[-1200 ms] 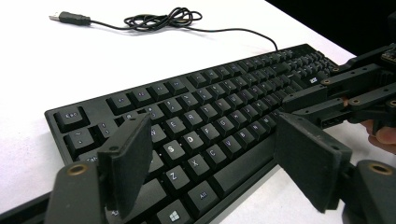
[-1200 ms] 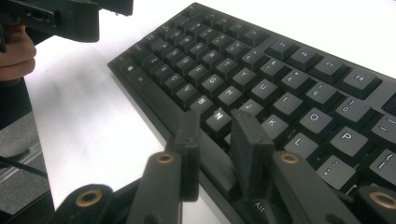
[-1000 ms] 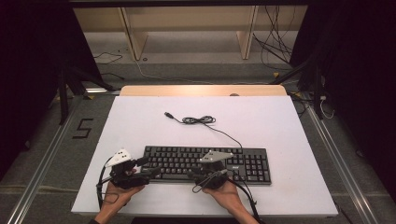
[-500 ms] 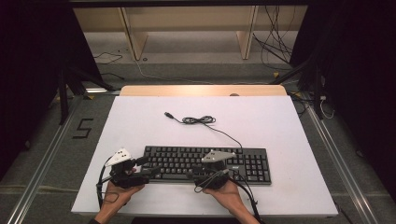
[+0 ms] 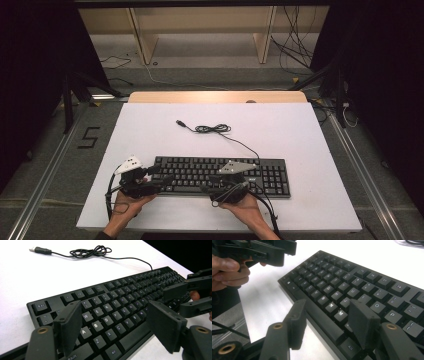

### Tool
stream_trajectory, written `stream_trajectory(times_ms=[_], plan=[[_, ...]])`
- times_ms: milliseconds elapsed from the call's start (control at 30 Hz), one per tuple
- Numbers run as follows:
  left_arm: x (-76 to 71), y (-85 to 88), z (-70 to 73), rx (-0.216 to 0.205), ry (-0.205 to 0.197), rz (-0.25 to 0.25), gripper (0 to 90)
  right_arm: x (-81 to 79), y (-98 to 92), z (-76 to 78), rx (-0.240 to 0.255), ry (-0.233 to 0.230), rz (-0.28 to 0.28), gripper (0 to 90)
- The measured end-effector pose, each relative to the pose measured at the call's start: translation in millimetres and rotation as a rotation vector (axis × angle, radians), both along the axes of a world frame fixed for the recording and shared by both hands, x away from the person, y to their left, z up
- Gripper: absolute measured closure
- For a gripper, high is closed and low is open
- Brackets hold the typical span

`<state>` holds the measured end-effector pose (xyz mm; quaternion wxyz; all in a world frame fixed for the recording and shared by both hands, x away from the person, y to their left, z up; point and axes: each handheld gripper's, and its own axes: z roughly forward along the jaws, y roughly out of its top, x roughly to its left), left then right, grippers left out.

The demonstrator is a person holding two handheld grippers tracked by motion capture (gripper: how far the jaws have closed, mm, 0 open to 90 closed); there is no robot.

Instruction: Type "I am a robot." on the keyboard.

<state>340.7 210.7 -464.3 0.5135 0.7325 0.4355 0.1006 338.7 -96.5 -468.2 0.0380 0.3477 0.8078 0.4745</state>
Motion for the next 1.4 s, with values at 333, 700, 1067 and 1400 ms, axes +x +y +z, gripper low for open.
stream_trajectory(times_ms=[333,700,1067,1400], plan=[[8.6,-5.0,0.7,0.013,0.026,0.003,36.7,-4.5,-5.4,3.8,-0.002,-0.024,0.003,47.1],[20.9,-22.6,0.4,0.072,0.042,-0.038,60.2,-10.4,-11.0,8.0,-0.004,-0.050,0.004,40.6],[32.5,-35.4,-1.6,0.116,0.049,-0.065,80.1,-15.0,-17.7,9.9,-0.002,-0.056,-0.008,38.1],[41.3,-43.3,-8.2,0.156,0.071,-0.078,88.8,-19.0,-24.7,12.3,0.013,-0.070,-0.025,34.8]])
